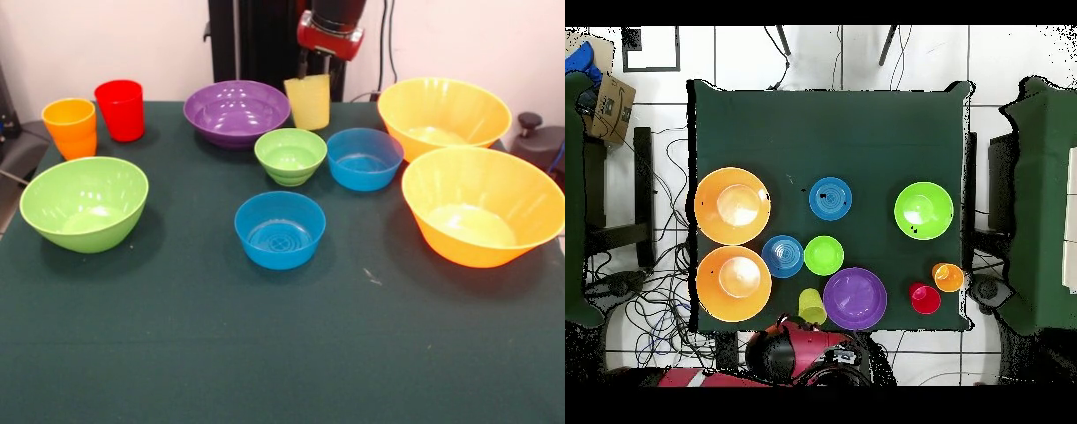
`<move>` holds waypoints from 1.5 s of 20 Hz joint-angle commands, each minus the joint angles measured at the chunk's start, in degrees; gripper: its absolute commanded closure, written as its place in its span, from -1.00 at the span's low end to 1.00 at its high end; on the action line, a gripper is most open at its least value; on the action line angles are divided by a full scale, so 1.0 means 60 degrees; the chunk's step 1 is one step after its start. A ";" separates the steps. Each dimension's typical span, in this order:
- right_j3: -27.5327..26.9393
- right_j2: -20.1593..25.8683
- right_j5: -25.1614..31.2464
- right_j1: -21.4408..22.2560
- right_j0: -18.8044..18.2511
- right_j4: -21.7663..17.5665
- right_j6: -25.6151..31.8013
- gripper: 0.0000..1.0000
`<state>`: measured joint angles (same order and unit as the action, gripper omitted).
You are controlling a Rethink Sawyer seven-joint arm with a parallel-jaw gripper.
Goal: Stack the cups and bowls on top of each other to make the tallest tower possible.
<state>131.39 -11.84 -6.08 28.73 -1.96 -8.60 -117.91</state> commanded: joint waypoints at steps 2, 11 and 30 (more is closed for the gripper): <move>-0.0866 0.1135 -0.0444 -0.0822 -0.0762 -0.0594 -0.0805 -1.00; -0.0576 0.1826 -0.0431 -0.0733 -0.1406 -0.0876 -0.1016 -1.00; -0.0838 0.1493 0.2054 0.0483 -0.0818 -0.0144 -0.0787 -1.00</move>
<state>131.37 -7.90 -1.70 30.22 -8.57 -12.06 -117.91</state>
